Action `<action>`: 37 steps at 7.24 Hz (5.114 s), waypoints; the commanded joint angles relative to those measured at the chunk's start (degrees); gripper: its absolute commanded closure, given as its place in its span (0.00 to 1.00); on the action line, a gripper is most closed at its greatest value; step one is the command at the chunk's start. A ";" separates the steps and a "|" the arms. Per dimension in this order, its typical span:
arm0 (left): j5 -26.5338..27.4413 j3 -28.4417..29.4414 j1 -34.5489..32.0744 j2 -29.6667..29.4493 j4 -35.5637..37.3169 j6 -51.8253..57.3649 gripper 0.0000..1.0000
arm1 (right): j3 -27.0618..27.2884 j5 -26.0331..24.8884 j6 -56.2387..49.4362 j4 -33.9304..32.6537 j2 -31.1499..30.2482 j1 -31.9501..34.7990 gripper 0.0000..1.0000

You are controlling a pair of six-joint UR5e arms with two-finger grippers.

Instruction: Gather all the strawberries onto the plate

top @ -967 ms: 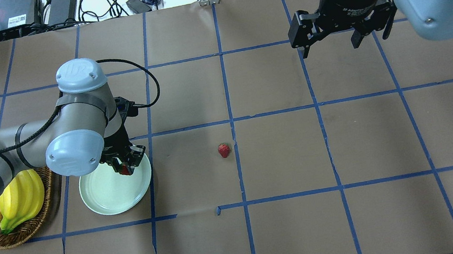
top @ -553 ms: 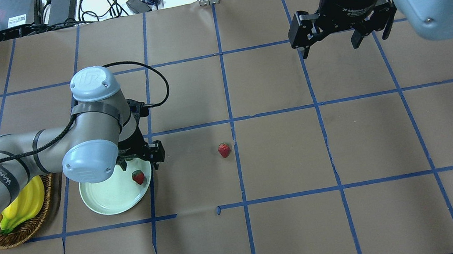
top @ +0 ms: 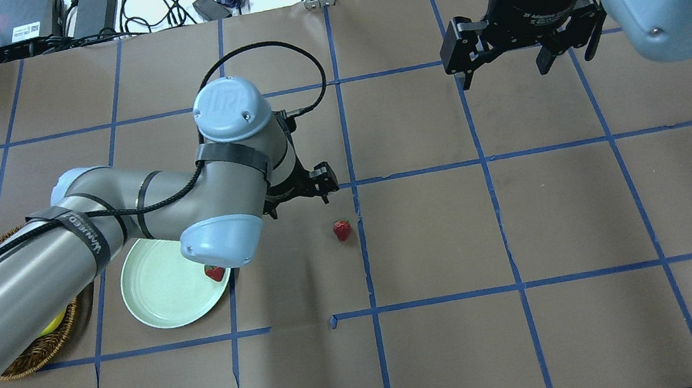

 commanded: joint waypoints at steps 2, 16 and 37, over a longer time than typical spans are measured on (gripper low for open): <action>2.06 0.56 -5.32 -6.47 3.51 -4.30 0.15 | -0.01 -0.07 0.00 0.01 0.00 0.01 0.00; 15.16 -10.42 22.93 7.40 -10.30 40.32 1.00 | -0.01 -0.07 0.00 0.01 0.00 0.01 0.00; 3.39 19.63 13.39 19.62 -40.96 18.83 0.00 | -3.26 0.10 -0.09 0.45 0.00 0.19 0.00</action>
